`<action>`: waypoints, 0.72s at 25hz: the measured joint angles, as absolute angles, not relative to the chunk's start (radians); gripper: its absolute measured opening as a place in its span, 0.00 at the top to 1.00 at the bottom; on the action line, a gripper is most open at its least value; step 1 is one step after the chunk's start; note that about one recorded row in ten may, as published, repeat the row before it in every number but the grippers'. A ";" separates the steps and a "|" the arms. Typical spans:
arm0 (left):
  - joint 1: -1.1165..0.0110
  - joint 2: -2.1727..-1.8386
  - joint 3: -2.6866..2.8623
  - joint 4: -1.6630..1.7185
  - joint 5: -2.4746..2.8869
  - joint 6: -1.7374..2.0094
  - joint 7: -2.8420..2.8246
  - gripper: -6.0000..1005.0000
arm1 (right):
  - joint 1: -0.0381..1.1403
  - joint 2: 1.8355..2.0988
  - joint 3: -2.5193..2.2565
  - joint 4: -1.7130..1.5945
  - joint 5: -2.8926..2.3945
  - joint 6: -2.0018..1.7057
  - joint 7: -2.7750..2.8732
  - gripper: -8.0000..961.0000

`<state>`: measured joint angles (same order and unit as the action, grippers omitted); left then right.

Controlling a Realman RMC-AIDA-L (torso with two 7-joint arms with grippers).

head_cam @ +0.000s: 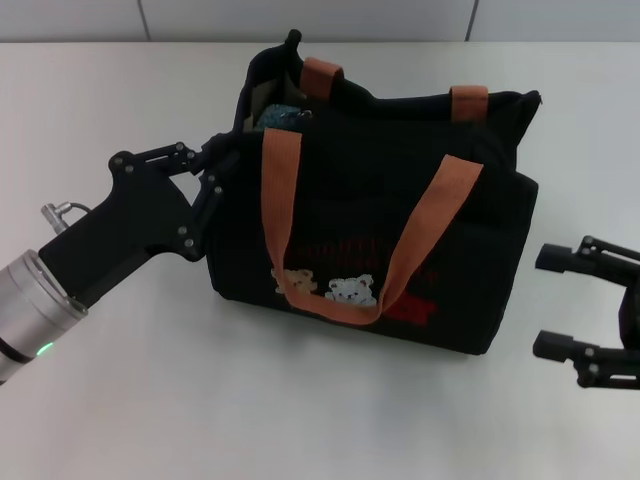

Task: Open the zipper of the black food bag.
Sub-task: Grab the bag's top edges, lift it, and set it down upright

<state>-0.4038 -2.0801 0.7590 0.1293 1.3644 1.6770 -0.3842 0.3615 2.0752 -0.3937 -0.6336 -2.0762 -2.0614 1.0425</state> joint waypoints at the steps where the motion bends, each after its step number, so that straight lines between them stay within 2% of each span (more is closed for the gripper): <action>1: -0.405 -2.080 0.759 0.129 1.362 1.677 -0.384 0.88 | 0.361 2.075 -0.394 -0.634 -2.076 -2.061 1.042 0.13; 6: -0.423 -2.080 0.757 0.144 1.341 1.710 -0.378 0.88 | 0.355 2.072 -0.355 -0.634 -1.996 -2.069 1.042 0.13; 14: -0.518 -2.080 0.766 0.282 1.339 1.800 -0.402 0.88 | 0.356 2.079 -0.216 -0.627 -1.721 -2.009 1.097 0.13; 18: -0.543 -2.080 0.769 0.302 1.339 1.813 -0.403 0.88 | 0.385 2.070 -0.228 -0.652 -1.677 -1.968 1.210 0.13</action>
<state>-0.5434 -2.0800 0.7692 0.3019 1.3394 1.8134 -0.4031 0.3854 2.0698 -0.2279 -0.6522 -1.6773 -1.9684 1.2105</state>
